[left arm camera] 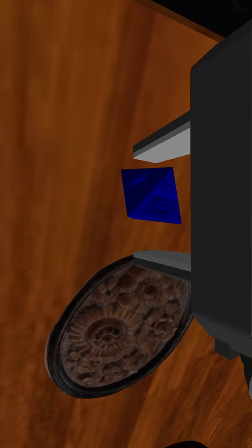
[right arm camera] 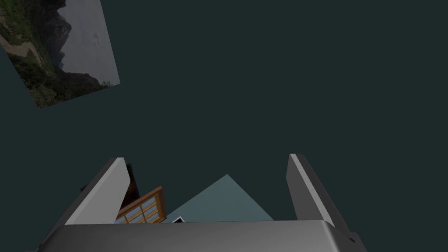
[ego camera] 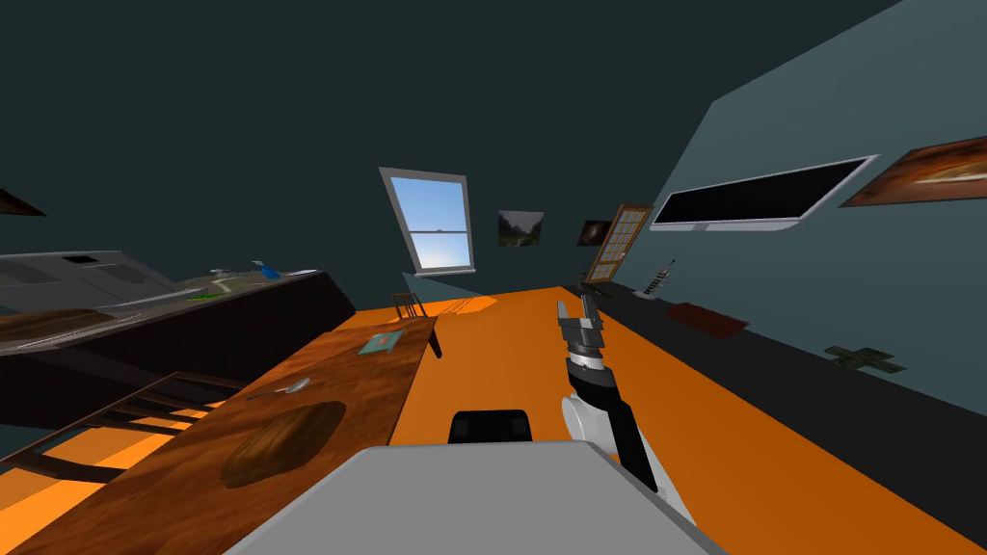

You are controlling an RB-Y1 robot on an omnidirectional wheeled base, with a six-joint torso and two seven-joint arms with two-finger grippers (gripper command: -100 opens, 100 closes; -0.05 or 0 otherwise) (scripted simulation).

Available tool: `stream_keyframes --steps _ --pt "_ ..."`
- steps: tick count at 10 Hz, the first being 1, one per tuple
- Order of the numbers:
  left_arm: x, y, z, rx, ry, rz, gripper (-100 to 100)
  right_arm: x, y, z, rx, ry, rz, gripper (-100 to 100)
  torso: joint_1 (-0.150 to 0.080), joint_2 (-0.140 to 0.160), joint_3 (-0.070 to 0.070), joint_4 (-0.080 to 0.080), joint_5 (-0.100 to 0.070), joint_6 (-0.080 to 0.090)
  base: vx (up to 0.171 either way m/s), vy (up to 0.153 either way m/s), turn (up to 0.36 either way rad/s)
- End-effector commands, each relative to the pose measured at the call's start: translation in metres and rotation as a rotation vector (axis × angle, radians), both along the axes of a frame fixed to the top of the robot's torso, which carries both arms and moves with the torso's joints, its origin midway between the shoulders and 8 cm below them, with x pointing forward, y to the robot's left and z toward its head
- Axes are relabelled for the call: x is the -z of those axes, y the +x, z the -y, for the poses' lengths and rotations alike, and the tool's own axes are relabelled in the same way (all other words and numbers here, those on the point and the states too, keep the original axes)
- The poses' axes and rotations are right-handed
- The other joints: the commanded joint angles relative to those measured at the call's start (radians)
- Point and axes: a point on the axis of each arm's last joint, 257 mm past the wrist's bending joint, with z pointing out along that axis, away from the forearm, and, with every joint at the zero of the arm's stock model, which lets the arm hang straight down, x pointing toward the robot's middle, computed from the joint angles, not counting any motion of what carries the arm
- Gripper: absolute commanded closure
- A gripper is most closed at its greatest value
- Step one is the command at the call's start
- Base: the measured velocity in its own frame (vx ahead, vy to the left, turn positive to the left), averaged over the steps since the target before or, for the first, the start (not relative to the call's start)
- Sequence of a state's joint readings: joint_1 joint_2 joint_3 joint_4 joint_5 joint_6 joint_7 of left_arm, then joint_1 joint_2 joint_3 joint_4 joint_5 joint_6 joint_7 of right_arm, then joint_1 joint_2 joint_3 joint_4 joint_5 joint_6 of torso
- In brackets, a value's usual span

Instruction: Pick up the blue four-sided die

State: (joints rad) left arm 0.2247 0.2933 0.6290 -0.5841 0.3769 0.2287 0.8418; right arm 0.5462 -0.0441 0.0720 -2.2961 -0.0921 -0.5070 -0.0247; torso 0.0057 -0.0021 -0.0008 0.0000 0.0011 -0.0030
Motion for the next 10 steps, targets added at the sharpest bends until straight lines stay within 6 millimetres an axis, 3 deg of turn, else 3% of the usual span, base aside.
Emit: stream_keyframes --steps 1,4,5,6,8,10 --pt "0.0 0.0 0.0 0.0 0.0 0.0 100 0.0 0.0 0.0 0.0 0.0 0.0 0 0.0 0.0 0.0 0.0 0.0 0.0 0.0 0.0 0.0" --pt "0.0 0.001 0.0 0.0 0.001 0.001 100 0.0 0.0 0.0 0.0 0.0 0.0 0 0.002 -0.001 -0.001 -0.001 0.001 0.0 0.0 0.0 0.0" --pt "0.0 0.001 0.0 0.0 0.001 0.001 0 0.0 0.0 0.0 0.0 0.0 0.0 0 0.002 -0.002 -0.001 -0.001 0.001 0.0 0.0 0.0 0.0" --pt "-0.014 0.016 -0.024 0.023 0.042 0.018 -100 0.0 0.0 0.0 0.0 0.0 0.0 0 0.002 -0.002 -0.001 -0.001 0.001 0.0 -0.001 -0.007 0.017" --pt "-0.014 0.016 -0.024 0.023 0.042 0.018 -100 0.0 0.0 0.0 0.0 0.0 0.0 0 0.002 -0.002 -0.001 -0.001 0.001 0.0 -0.001 -0.003 0.006" --pt "-0.036 0.047 -0.054 0.078 0.091 0.04 -100 0.0 0.0 0.0 0.0 0.0 0.0 0 0.0 -0.002 -0.002 -0.001 0.001 0.0 0.014 -0.059 0.078"
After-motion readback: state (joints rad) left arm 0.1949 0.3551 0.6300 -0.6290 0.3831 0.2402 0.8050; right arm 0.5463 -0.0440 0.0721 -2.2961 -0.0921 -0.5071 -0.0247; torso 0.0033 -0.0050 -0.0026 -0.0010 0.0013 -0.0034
